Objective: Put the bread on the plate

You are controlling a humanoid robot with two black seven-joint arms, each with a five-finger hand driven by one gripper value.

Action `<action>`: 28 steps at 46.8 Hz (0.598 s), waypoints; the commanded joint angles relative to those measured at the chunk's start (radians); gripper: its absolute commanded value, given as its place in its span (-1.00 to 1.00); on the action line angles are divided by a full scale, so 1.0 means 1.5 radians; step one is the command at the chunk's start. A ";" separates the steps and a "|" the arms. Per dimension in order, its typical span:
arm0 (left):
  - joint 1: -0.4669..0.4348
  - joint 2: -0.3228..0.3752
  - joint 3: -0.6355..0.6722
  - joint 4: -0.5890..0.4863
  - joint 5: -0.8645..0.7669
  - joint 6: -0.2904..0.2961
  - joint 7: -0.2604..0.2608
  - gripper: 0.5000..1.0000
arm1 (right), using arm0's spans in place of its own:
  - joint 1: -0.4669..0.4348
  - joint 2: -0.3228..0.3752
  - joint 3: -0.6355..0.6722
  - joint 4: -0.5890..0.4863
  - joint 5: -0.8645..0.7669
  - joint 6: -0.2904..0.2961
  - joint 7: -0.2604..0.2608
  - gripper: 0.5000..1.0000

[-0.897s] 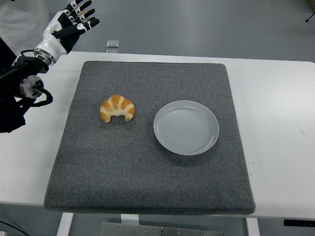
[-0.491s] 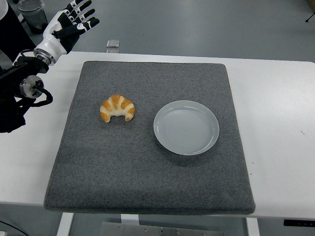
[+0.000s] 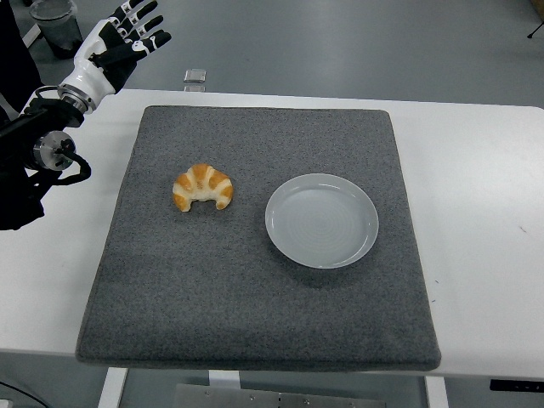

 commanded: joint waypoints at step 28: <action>0.004 0.000 -0.001 -0.001 -0.006 0.001 0.000 0.97 | 0.000 0.000 -0.002 0.000 0.000 0.000 0.000 0.72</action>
